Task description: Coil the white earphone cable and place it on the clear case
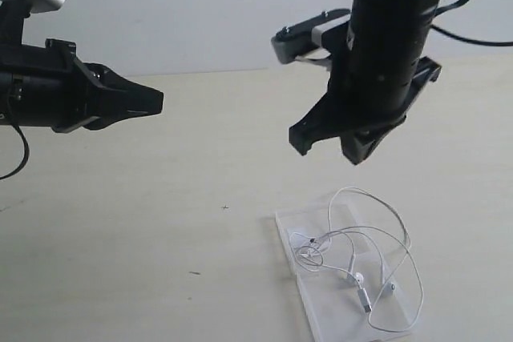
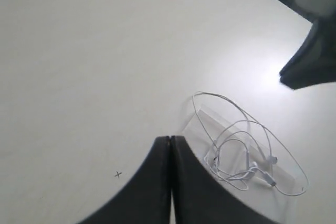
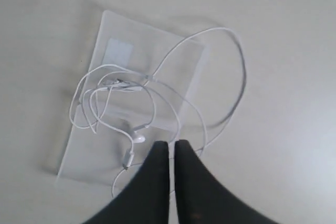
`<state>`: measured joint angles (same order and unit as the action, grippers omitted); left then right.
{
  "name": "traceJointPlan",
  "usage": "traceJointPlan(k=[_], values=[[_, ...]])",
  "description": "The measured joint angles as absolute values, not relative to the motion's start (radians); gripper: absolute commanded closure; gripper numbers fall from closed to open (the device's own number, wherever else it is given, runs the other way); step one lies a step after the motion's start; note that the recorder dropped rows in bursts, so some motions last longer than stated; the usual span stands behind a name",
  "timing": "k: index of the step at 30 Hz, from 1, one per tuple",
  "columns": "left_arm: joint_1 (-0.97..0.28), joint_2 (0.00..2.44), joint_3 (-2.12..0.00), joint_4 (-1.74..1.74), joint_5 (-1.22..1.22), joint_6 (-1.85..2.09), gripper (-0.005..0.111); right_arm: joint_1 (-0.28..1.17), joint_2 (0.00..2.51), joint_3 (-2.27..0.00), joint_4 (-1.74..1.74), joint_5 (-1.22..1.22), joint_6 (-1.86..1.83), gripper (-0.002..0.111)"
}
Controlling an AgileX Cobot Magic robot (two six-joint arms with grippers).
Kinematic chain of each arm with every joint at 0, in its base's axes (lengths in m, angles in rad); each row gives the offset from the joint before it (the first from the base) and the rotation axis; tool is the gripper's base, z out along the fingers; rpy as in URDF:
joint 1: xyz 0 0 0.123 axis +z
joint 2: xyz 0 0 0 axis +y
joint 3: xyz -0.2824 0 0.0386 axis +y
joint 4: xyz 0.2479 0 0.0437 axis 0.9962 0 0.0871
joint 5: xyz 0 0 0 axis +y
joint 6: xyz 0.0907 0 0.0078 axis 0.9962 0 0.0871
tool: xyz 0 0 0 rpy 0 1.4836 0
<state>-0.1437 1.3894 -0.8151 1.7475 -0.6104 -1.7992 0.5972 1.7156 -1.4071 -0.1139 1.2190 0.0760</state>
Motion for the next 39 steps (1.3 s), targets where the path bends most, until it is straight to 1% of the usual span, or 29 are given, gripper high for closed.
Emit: traceJointPlan(k=[8,11,21,24,26,30,34,39], values=[[-0.144,1.389,-0.815,1.748,-0.581,-1.766,0.107,0.597,1.357,-1.408,-0.151,1.223,0.086,0.108],[-0.144,1.389,-0.815,1.748,-0.581,-1.764,0.107,0.597,1.261,-1.408,-0.152,1.223,0.092,0.108],[-0.144,1.389,-0.815,1.748,-0.581,-1.764,0.107,0.597,1.183,-1.408,-0.152,1.224,0.092,0.108],[-0.144,1.389,-0.815,1.748,-0.581,-1.764,0.107,0.597,1.145,-1.408,-0.152,1.173,0.092,0.108],[-0.144,1.389,-0.815,1.748,-0.581,-1.764,0.107,0.588,1.092,-1.392,-0.155,1.092,0.092,0.108],[-0.144,1.389,-0.815,1.748,-0.581,-1.764,0.107,0.499,0.947,-1.273,-0.149,0.854,0.099,0.108],[-0.144,1.389,-0.815,1.748,-0.581,-1.764,0.107,0.352,0.760,-1.045,-0.114,0.596,0.104,0.108],[-0.144,1.389,-0.815,1.748,-0.581,-1.764,0.107,0.199,0.556,-0.748,-0.067,0.438,0.107,0.108]])
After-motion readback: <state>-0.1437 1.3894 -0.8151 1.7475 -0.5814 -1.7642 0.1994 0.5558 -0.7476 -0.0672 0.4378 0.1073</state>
